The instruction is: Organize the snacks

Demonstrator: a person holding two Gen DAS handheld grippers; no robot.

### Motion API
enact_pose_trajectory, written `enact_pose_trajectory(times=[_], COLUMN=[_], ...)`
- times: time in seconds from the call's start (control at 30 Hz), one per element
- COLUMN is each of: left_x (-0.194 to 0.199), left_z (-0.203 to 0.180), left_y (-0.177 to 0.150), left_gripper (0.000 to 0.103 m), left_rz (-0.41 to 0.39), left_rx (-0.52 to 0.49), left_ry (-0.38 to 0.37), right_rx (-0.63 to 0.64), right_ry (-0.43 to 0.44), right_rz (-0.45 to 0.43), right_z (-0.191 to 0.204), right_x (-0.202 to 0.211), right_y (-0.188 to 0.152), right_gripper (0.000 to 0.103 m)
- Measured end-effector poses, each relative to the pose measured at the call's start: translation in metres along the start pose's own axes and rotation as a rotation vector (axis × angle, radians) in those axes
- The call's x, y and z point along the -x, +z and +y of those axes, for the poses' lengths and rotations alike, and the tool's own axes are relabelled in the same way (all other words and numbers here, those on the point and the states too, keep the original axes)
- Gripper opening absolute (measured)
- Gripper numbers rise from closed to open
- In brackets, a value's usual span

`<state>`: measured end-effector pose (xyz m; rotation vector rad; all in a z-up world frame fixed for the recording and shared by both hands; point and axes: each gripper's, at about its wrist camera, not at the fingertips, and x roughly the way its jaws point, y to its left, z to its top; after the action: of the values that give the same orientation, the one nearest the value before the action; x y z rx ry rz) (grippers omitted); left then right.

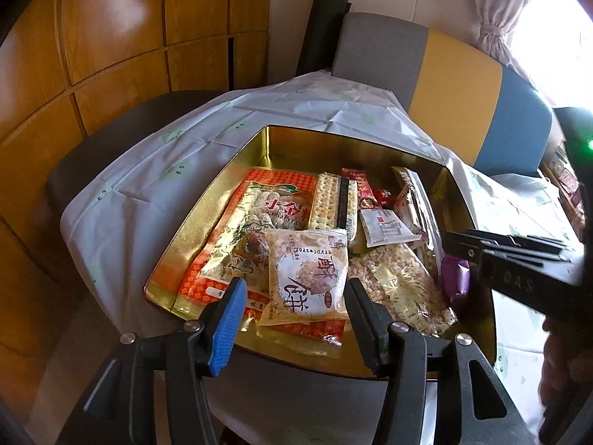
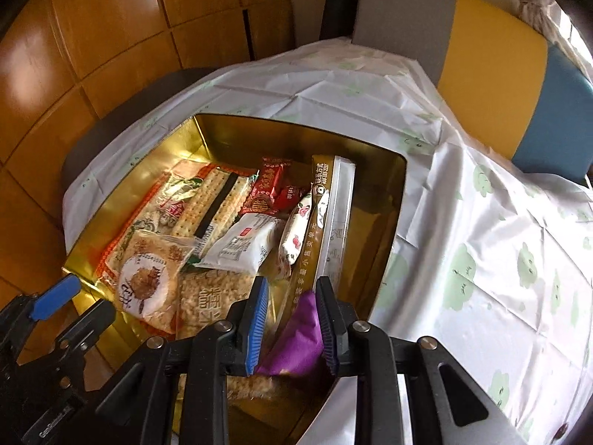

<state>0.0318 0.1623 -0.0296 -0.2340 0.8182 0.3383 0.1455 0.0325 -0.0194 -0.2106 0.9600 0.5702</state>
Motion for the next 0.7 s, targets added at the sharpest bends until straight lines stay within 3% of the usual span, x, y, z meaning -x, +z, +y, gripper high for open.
enact_pose_trajectory(times=[0.27,0.47,0.53,0.7], left_x=[0.007,0.023,0.029,0.041], left_z=[-0.008,-0.021,-0.025,-0.033], left_y=[-0.002,-0.011,-0.015,-0.023], left_gripper=[0.056,0.059,0.064,0.064], left_rz=[-0.015,-0.065,-0.089,-0.122], left_rx=[-0.014,-0.044,-0.062,-0.092], left_ry=[0.008,-0.003,-0.019,-0.036], right_rx=[-0.069,-0.21,-0.226,-0.224], right_ry=[-0.066,-0.171,-0.205,-0.255], right_rz=[-0.075,-0.139,-0.155,-0.177], right_z=[-0.002,-0.017,-0.018,-0.013], right_x=[0.031,0.056,0.062,0.072], right_y=[-0.027,-0.064,-0.075,-0.099], right_gripper=[0.032,0.034,0.034,0.035])
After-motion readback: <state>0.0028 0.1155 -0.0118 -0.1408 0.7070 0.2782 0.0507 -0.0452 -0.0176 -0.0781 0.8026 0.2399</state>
